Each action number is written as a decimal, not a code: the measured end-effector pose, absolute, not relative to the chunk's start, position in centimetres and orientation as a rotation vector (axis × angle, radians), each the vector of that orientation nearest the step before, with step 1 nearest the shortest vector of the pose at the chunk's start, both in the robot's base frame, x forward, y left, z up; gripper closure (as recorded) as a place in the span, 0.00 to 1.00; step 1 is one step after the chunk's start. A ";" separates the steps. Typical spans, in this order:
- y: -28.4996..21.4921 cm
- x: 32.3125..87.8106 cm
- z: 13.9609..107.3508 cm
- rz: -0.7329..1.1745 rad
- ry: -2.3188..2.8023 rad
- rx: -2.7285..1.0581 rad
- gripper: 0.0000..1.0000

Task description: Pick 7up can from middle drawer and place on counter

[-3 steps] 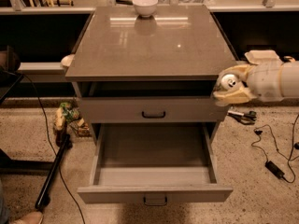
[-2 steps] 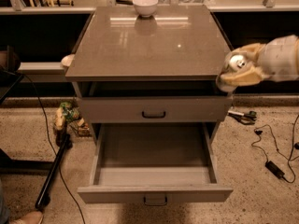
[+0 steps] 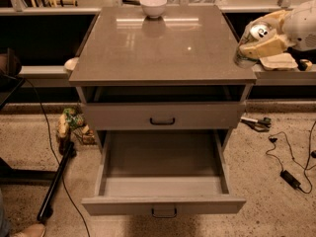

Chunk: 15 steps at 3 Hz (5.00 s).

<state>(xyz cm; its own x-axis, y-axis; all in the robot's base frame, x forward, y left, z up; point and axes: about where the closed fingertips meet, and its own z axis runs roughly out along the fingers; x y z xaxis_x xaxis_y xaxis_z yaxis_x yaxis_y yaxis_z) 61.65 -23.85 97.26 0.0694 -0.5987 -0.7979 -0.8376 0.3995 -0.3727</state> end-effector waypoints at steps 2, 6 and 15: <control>-21.7 64.8 98.0 0.267 1.627 -1.247 1.00; -16.4 72.5 101.0 0.329 1.723 -0.809 1.00; -12.8 85.3 91.1 0.437 2.109 -0.595 1.00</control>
Offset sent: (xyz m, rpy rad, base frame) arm 0.0864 0.0540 0.0236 0.0444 -0.0542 -0.1201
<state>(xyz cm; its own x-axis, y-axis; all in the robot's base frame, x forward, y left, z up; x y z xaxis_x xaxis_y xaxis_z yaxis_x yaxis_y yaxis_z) 85.26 -12.78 91.13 -0.5017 -0.2520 -0.8275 -0.5601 0.8236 0.0888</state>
